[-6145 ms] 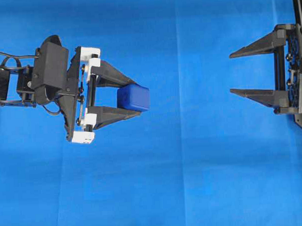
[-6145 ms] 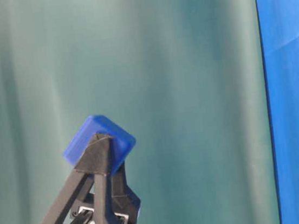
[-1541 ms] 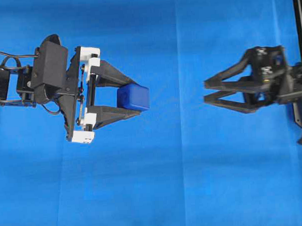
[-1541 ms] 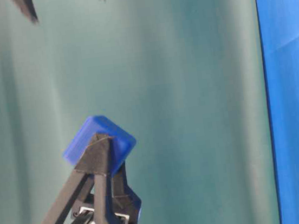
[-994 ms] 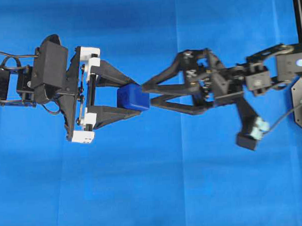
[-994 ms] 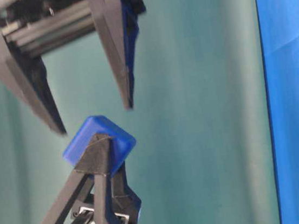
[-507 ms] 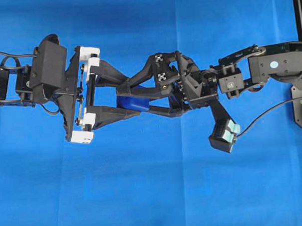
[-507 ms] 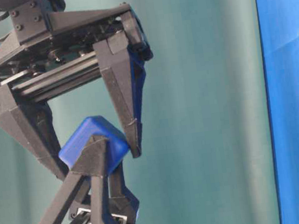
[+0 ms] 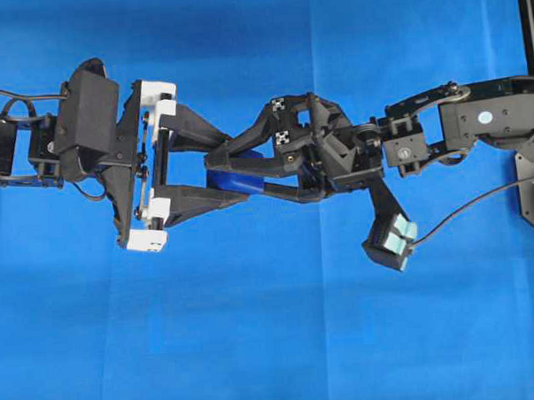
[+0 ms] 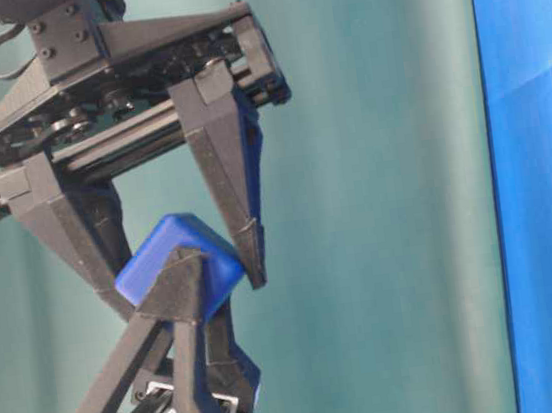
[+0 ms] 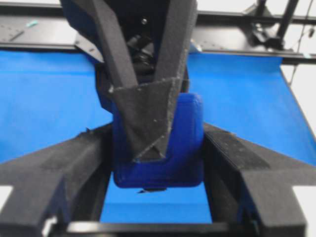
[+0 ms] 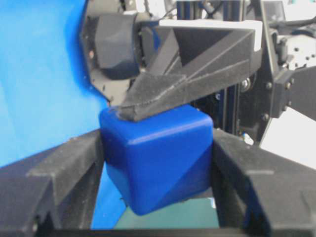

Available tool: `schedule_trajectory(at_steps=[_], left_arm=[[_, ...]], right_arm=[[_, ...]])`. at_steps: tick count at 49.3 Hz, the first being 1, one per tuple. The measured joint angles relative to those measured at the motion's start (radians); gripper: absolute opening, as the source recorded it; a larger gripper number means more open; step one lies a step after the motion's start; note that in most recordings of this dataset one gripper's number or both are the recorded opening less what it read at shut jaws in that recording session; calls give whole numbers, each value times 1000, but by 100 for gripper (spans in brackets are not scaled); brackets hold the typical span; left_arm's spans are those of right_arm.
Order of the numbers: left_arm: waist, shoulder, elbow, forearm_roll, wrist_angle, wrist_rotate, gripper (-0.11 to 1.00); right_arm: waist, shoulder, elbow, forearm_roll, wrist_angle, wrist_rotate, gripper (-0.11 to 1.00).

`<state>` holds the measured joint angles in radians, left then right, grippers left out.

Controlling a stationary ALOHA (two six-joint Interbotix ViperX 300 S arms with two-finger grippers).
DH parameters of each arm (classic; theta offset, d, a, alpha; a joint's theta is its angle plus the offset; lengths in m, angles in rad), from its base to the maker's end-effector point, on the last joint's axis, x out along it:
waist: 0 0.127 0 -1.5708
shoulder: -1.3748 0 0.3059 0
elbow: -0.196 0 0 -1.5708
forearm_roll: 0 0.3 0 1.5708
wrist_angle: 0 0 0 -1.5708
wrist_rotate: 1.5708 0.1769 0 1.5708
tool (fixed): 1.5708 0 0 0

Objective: Handover the blue block to the right arm after grasping it with the left arm, then place it in the designated position.
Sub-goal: 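Close the right gripper on the cube and open the left gripper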

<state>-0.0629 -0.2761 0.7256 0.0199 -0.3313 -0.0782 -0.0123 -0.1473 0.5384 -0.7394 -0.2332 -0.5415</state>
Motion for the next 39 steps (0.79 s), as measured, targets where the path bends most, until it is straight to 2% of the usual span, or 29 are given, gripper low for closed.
schedule_trajectory(at_steps=[32, 34, 39], left_arm=[[0, 0, 0, -2, 0, -6, 47], [0, 0, 0, -3, 0, -6, 54], [0, 0, 0, -2, -5, -8, 82]], right_arm=[[0, 0, -5, 0, 28, 20, 52], [2, 0, -5, 0, 31, 20, 52], [0, 0, -3, 2, 41, 23, 52]])
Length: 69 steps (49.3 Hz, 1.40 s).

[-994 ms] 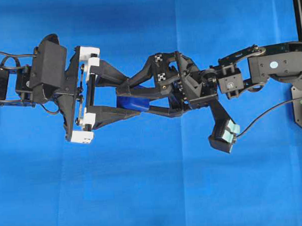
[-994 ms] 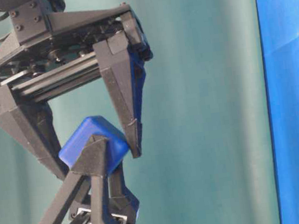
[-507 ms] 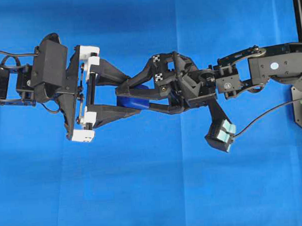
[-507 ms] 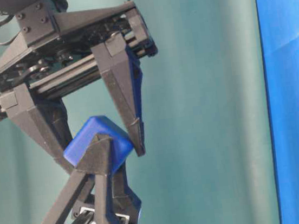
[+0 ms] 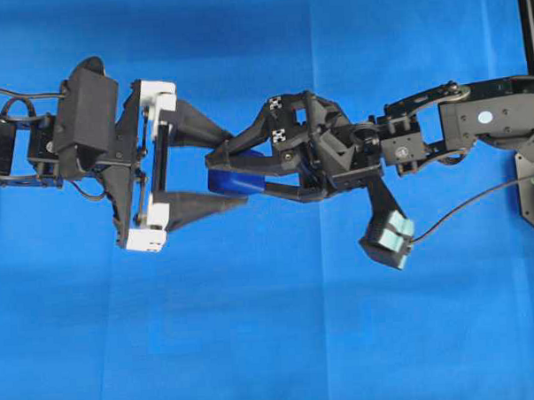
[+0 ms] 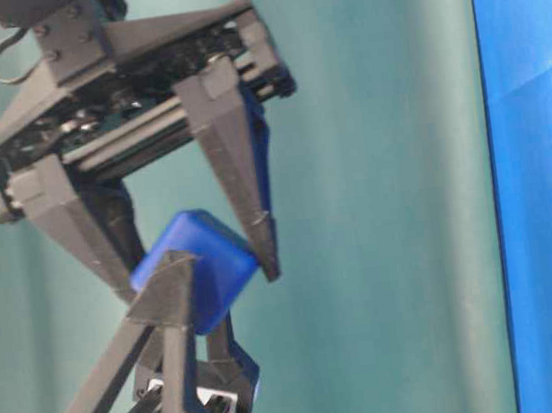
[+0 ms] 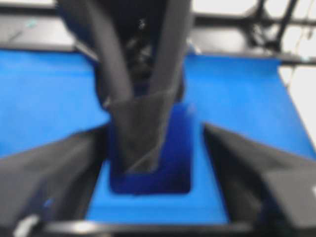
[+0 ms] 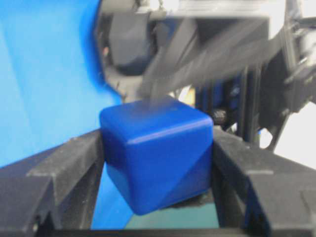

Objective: Handover the blue block to the right arm after grasping it with the left arm, then place it in the designated position.
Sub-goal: 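Close the right gripper on the cube and open the left gripper, then pull the cube away to the right with the right gripper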

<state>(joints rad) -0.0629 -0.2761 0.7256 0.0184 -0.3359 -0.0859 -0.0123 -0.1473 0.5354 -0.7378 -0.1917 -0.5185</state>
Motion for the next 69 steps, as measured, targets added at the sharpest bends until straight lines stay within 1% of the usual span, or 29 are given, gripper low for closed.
schedule_trajectory(at_steps=[3, 5, 21, 29, 38, 56, 64, 69], left_arm=[[0, 0, -2, 0, -5, 0, 91], [0, 0, -2, 0, -11, 0, 93], [9, 0, -2, 0, -18, 0, 93], [12, -2, -2, 0, -18, 0, 93], [12, -5, 3, 0, -15, 0, 93], [12, -40, 35, 0, -14, 0, 93], [12, -49, 43, 0, -14, -2, 93], [12, -51, 46, -2, -14, -2, 93]], right_arm=[[-2, 0, 0, 0, 5, -2, 52], [0, 0, 0, 0, 8, -2, 52], [5, 0, 0, 2, 14, 0, 52], [3, -26, 26, 2, 14, -2, 52], [5, -98, 87, 2, 23, 0, 52], [18, -311, 224, 9, 130, 2, 52], [38, -387, 256, 17, 192, 0, 52], [46, -410, 264, 26, 218, 0, 52]])
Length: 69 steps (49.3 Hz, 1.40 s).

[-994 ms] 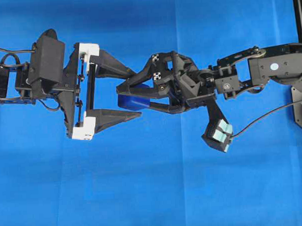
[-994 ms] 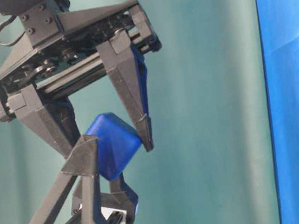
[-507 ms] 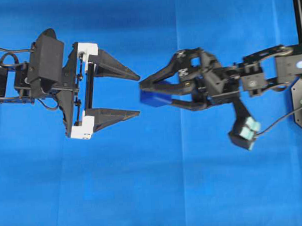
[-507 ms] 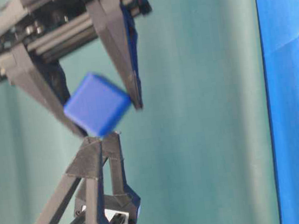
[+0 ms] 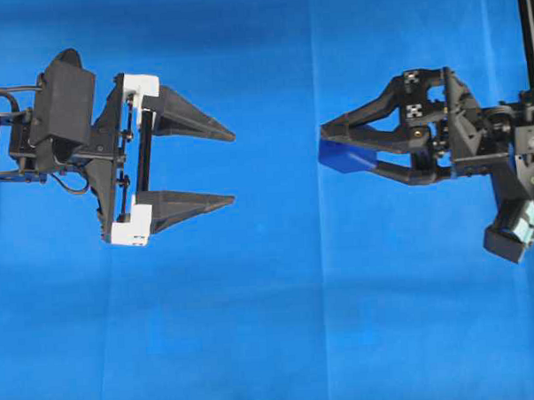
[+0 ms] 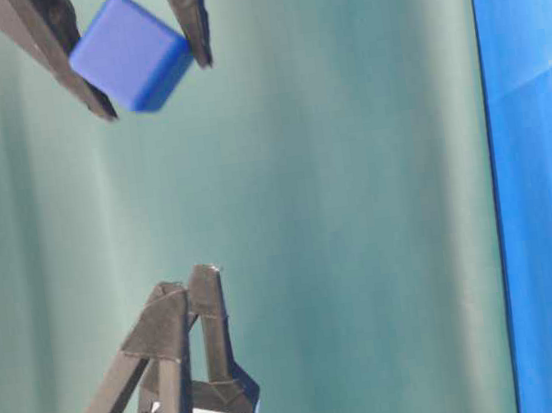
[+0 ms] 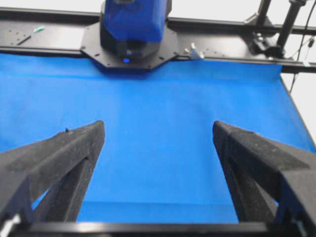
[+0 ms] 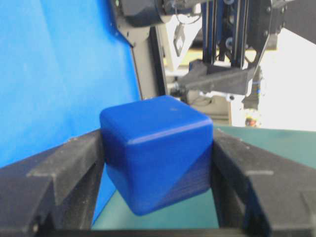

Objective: Handover the blue block to the right arm after grasping it with the left arm, then place it in the designated position.
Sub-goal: 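Pull the cube away to the right with the right gripper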

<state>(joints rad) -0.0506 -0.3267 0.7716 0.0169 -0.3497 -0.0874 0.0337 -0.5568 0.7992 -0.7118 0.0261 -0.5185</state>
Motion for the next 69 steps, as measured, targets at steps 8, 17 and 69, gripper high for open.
schedule_trajectory(at_steps=[8, 17, 69], left_arm=[[0, 0, 2, 2, 0, 0, 93], [0, 0, 2, 0, 0, 2, 93], [0, 0, 0, 2, 0, 9, 93]], right_arm=[[6, 0, 0, 5, 11, 0, 52], [6, 9, 0, 6, 12, 2, 52], [12, -11, 0, 187, -17, 1066, 52]])
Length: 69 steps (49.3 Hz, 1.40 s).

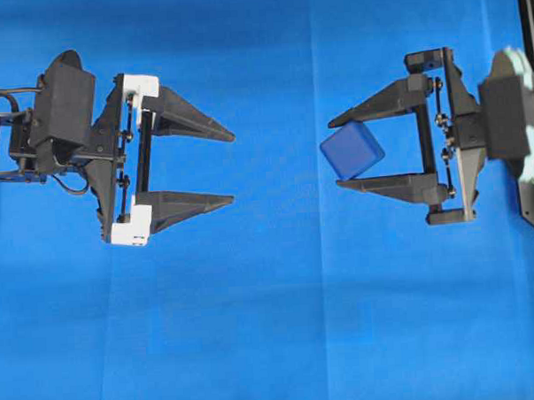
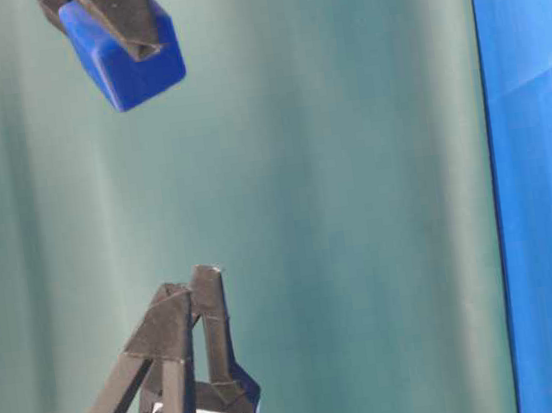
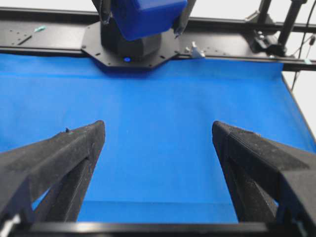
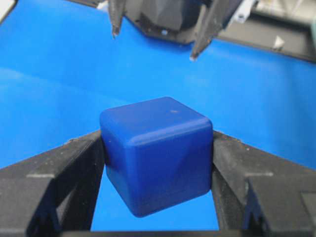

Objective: Handover the blue block to the right arm after grasping it with the left arm, then place it in the designated position.
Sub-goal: 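Pull the cube away to the right with the right gripper, then rotate the right gripper holding the cube downward toward the table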

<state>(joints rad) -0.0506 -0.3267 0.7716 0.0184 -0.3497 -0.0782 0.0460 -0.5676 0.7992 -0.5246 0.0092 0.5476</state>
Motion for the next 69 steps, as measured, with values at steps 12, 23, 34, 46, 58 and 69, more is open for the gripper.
schedule_trajectory(at_steps=[12, 23, 34, 46, 58, 69], left_arm=[[0, 0, 0, 0, 0, 2, 93], [-2, 0, 0, 0, 0, 2, 93], [-2, 0, 0, -2, 0, 2, 93], [-2, 0, 0, 0, 0, 2, 93], [-2, 0, 2, 0, 0, 2, 93], [-2, 0, 2, 0, 0, 2, 93]], right_arm=[[2, -14, -2, 0, 3, 32, 52], [2, -14, -2, 0, 12, 35, 52], [2, -14, -2, 0, 15, 35, 52], [2, -14, -2, -2, 23, 34, 52], [2, -14, 0, 0, 26, 34, 52], [2, -14, 0, 0, 28, 37, 52]])
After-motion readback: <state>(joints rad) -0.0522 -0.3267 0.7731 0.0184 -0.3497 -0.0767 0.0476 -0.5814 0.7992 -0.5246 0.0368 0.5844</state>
